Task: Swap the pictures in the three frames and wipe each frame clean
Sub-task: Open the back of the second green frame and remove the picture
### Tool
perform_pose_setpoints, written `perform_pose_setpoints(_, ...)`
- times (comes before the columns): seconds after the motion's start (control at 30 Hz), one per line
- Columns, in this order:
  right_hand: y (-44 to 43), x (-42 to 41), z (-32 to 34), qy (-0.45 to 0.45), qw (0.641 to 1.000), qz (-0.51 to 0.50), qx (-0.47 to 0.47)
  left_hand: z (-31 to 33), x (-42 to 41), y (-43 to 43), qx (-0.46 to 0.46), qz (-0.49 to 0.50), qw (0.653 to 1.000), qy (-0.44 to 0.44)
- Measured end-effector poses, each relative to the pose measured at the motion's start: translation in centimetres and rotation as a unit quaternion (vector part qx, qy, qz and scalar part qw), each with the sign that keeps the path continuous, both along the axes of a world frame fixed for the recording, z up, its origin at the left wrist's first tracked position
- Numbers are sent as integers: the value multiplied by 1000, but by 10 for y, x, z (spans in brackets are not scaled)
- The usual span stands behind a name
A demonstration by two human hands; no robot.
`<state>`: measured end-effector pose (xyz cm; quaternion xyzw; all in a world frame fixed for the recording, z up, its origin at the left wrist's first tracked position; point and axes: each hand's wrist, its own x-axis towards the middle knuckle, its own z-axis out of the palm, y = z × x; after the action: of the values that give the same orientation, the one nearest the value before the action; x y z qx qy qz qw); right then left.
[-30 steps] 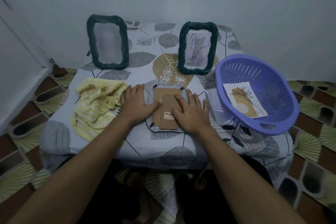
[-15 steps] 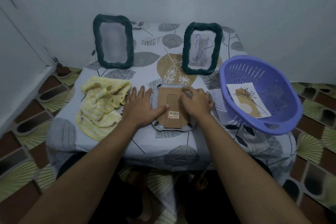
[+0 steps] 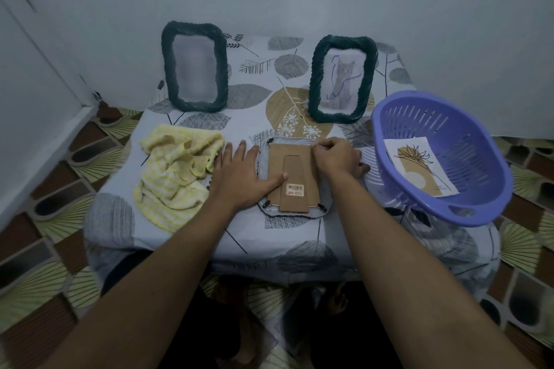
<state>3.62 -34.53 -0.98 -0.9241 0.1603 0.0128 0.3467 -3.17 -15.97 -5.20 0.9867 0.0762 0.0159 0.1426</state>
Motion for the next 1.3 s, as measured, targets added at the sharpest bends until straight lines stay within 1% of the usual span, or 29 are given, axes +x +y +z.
perform_pose_setpoints(0.17, -1, 1, -3, -13, 1000, -9, 16, 1, -1, -1, -1, 2, 1000, -2)
perform_pose_setpoints(0.47, -5, 1, -10, -40, 999, 0, -5, 3, -2, -2, -5, 7, 1000, 3)
perform_pose_setpoints(0.67, -12, -15, -4, -38, 994, 97, 19, 3, -2, -3, -6, 4, 1000, -5)
perform_pose_setpoints(0.83, -22, -35, -9, -36, 976, 216, 13, 2, 0, -3, -2, -19, 1000, -21)
perform_pose_setpoints(1.03, -30, -47, -27, -49, 953, 294, -63, 8, 1, -12, -7, -21, 1000, -13)
perform_pose_setpoints(1.1, -31, -49, -32, -65, 947, 307, -75, 10, 2, -20, -18, -26, 999, -14)
perform_pose_setpoints(1.2, -33, -50, -37, -87, 947, 293, -98, 10, 3, -26, -37, -29, 999, -24)
perform_pose_setpoints(1.3, -34, -53, -38, -102, 947, 283, -107, 8, 2, -25, -74, -31, 996, -46)
